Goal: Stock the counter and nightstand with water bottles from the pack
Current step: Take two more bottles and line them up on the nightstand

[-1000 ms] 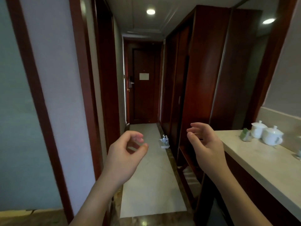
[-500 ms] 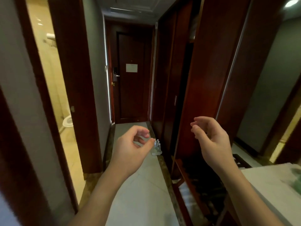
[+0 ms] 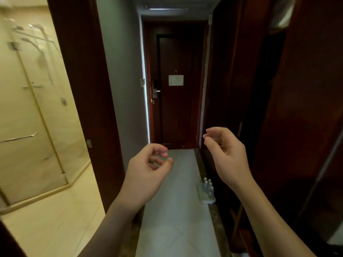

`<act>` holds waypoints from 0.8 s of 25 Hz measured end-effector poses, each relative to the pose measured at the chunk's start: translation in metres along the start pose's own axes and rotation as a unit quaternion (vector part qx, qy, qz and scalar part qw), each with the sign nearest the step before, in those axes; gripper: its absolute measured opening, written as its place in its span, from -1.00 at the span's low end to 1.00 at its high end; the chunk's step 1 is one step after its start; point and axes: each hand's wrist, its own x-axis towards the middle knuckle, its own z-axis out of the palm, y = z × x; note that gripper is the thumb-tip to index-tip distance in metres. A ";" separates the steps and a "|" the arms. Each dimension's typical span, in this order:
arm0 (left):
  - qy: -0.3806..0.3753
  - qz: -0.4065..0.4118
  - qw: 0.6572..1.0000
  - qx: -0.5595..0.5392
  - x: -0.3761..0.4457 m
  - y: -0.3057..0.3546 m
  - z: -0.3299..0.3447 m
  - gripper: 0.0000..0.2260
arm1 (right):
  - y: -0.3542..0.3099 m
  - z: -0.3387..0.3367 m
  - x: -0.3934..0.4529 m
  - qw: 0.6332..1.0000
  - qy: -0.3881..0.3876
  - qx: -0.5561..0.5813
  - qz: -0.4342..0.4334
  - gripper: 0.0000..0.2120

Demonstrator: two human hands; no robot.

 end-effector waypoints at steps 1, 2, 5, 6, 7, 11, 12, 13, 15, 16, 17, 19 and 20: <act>0.009 -0.008 1.000 -0.001 0.026 -0.017 0.003 -0.85 | 0.016 0.016 0.028 1.000 -0.013 0.003 -0.005 -0.84; 0.012 -0.018 1.000 0.000 0.050 -0.034 0.007 -0.84 | 0.034 0.031 0.052 1.000 -0.023 0.003 -0.007 -0.84; 0.007 -0.028 1.000 -0.004 0.123 -0.096 0.026 -0.83 | 0.094 0.073 0.118 0.999 -0.047 0.000 0.002 -0.84; 0.005 -0.031 1.000 -0.004 0.154 -0.121 0.035 -0.83 | 0.119 0.088 0.143 0.999 -0.048 -0.004 0.003 -0.84; -0.001 -0.035 0.999 -0.003 0.184 -0.144 0.045 -0.83 | 0.144 0.102 0.167 0.999 -0.043 -0.006 0.008 -0.84; -0.033 -0.023 0.999 -0.021 0.317 -0.224 0.088 -0.83 | 0.234 0.146 0.267 0.999 -0.013 -0.017 0.044 -0.85; -0.049 -0.028 0.998 -0.024 0.350 -0.238 0.099 -0.84 | 0.252 0.153 0.292 0.998 -0.001 -0.020 0.061 -0.86; -0.063 -0.027 0.997 -0.029 0.382 -0.249 0.112 -0.85 | 0.269 0.159 0.315 0.997 0.011 -0.022 0.071 -0.86; -0.094 -0.014 0.995 -0.036 0.444 -0.270 0.147 -0.87 | 0.307 0.165 0.360 0.995 0.037 -0.030 0.084 -0.86; -0.117 -0.009 0.992 -0.037 0.473 -0.282 0.170 -0.87 | 0.329 0.165 0.380 0.993 0.053 -0.036 0.096 -0.86; -0.141 -0.007 0.989 -0.037 0.497 -0.291 0.192 -0.87 | 0.349 0.164 0.397 0.991 0.066 -0.042 0.107 -0.86; -0.181 0.000 0.982 -0.047 0.541 -0.309 0.236 -0.86 | 0.390 0.160 0.432 0.988 0.085 -0.054 0.118 -0.86; -0.198 0.001 0.979 -0.053 0.562 -0.320 0.258 -0.86 | 0.413 0.156 0.450 0.986 0.092 -0.060 0.126 -0.86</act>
